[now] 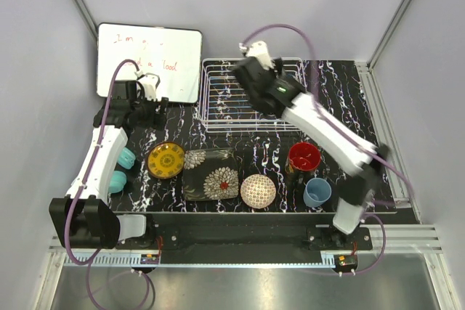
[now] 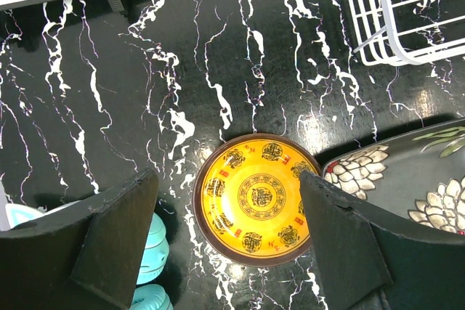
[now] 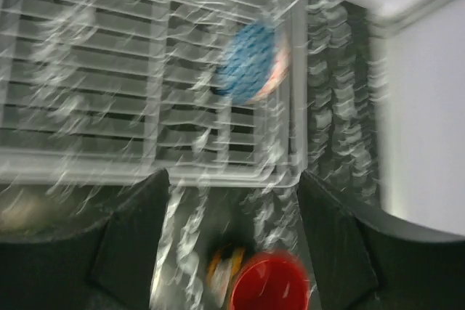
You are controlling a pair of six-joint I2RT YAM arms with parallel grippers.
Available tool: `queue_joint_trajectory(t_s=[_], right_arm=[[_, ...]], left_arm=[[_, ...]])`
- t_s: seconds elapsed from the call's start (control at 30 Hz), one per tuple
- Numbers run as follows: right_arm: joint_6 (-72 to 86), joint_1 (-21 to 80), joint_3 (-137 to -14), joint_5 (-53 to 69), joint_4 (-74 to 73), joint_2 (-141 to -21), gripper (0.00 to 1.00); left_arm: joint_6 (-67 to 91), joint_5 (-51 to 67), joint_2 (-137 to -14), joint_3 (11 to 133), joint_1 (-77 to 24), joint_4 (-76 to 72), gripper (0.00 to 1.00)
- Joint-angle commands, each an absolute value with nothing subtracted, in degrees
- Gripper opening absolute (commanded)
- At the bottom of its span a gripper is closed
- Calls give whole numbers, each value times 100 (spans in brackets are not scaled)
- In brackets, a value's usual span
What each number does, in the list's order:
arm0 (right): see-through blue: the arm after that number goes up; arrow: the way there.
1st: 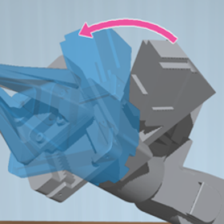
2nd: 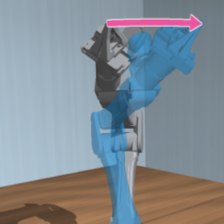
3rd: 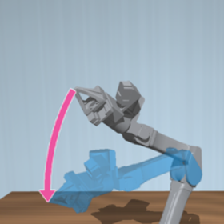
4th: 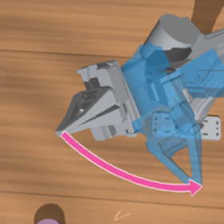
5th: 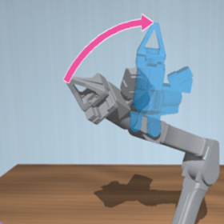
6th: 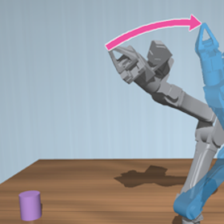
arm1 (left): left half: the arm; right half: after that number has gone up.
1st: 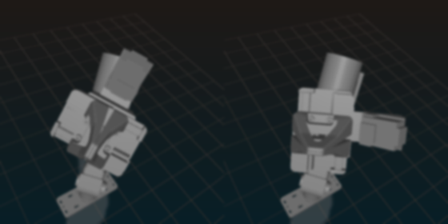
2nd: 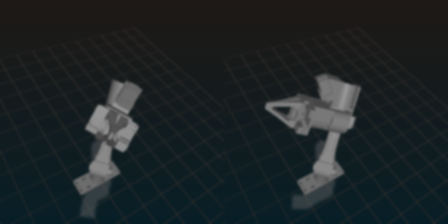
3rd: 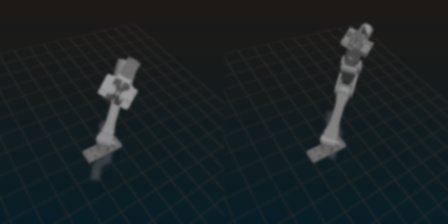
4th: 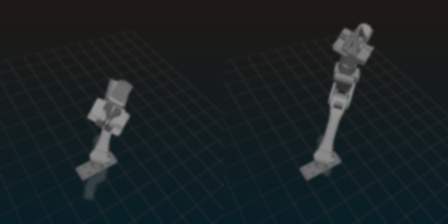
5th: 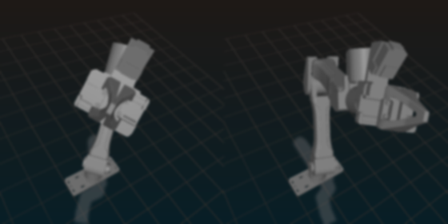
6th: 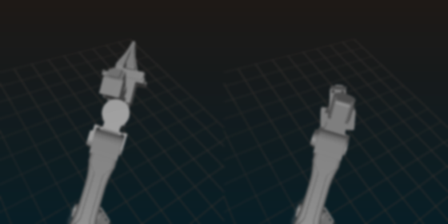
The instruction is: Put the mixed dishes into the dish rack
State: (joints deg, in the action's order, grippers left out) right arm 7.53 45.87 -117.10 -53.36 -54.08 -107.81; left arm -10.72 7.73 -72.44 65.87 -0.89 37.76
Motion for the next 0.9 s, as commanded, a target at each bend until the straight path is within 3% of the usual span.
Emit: queue_joint_trajectory(t_s=[0.0,0.13,0.33,0.63,0.87], right_arm=[[1959,4500,-9448,-1544,-5609,-8582,76],[2425,4517,-8150,-564,-5695,-7359,76],[2821,4570,-7050,104,-5766,-6760,77],[3111,4641,-6153,852,-5397,-6864,75],[3137,4720,-5644,721,-4993,-7145,73]], left_arm=[[-1090,703,-7207,6627,-53,3560,82],[-1055,747,-7251,6592,-53,3525,82],[-1055,747,-7321,6688,-53,3524,82],[-1125,695,-7304,6627,-53,3524,82],[-1160,694,-7295,6688,-53,3524,82]])
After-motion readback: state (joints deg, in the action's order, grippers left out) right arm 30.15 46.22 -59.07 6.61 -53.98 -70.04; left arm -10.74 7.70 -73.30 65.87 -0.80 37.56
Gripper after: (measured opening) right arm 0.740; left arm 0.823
